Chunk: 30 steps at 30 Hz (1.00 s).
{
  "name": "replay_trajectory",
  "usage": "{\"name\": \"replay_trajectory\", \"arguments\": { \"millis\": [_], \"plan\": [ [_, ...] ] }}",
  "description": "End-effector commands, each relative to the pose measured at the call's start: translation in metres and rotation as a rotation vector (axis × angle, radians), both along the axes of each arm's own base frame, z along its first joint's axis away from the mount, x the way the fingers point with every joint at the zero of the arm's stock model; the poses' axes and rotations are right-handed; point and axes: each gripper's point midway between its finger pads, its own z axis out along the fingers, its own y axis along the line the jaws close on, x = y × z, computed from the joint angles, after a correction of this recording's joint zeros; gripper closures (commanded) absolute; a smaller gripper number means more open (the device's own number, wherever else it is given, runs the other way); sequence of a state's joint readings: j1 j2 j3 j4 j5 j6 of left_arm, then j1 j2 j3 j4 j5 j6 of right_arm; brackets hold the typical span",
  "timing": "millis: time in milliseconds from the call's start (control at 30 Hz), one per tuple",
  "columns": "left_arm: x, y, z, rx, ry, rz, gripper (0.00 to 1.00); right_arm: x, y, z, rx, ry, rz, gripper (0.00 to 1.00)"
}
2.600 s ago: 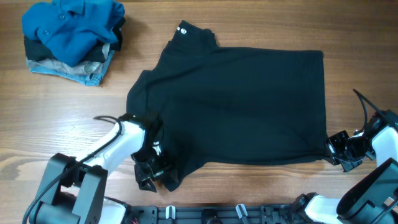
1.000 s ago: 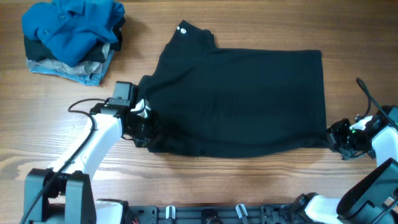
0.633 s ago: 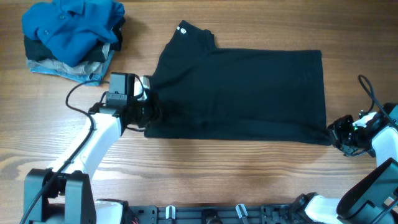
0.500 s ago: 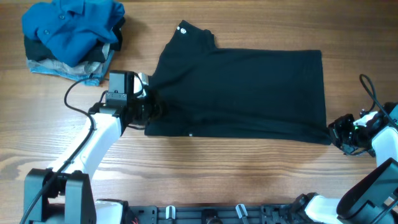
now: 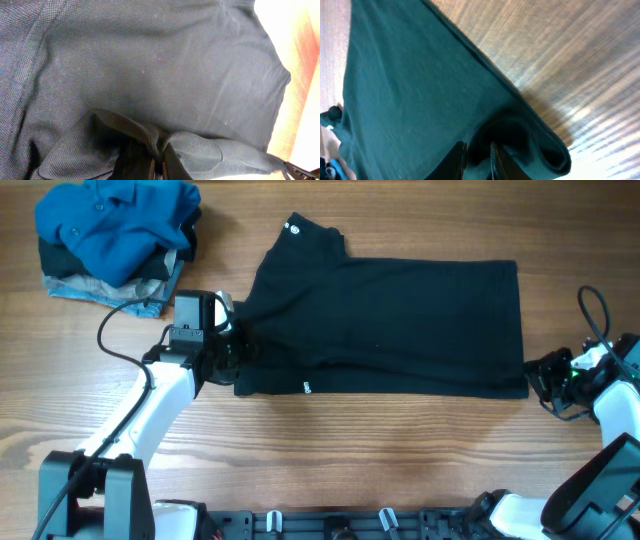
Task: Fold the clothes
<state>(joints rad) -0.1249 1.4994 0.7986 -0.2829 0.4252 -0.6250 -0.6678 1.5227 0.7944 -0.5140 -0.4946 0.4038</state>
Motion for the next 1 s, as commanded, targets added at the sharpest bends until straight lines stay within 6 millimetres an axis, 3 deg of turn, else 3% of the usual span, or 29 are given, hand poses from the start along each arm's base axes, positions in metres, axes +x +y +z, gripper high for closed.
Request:
{"name": "replay_trajectory", "arguments": {
  "millis": [0,133,200,333,400,533,733,833,967],
  "plan": [
    [0.008,0.006,0.009,0.033,-0.047,0.01,0.96,0.017,0.005,0.008,-0.003,-0.05,0.026,0.83],
    [0.01,0.006,0.01,0.033,-0.054,0.01,0.96,0.029,0.004,0.013,-0.039,-0.099,0.048,0.85],
    [0.01,0.007,0.009,0.039,-0.056,0.015,0.95,0.032,0.002,0.015,-0.044,-0.11,0.041,0.74],
    [0.01,0.008,0.009,0.041,-0.056,0.016,0.93,0.024,0.007,0.011,-0.033,-0.078,0.062,0.64],
    [0.01,0.008,0.009,0.041,-0.055,0.016,0.77,0.017,0.01,0.006,-0.027,-0.044,0.072,0.59],
    [0.012,0.011,0.008,0.06,-0.059,0.03,0.65,0.007,0.013,0.001,-0.019,0.009,0.066,0.58],
    [0.012,-0.001,0.016,0.034,-0.117,-0.08,0.67,0.001,0.017,-0.002,0.002,0.036,0.066,0.58],
    [-0.003,-0.007,0.01,0.025,-0.077,-0.144,0.67,-0.004,0.02,-0.003,0.018,0.059,0.069,0.57],
    [-0.03,-0.003,-0.008,0.076,0.037,-0.183,0.77,-0.014,0.022,-0.008,0.016,0.106,0.075,0.54]
  ]
}}
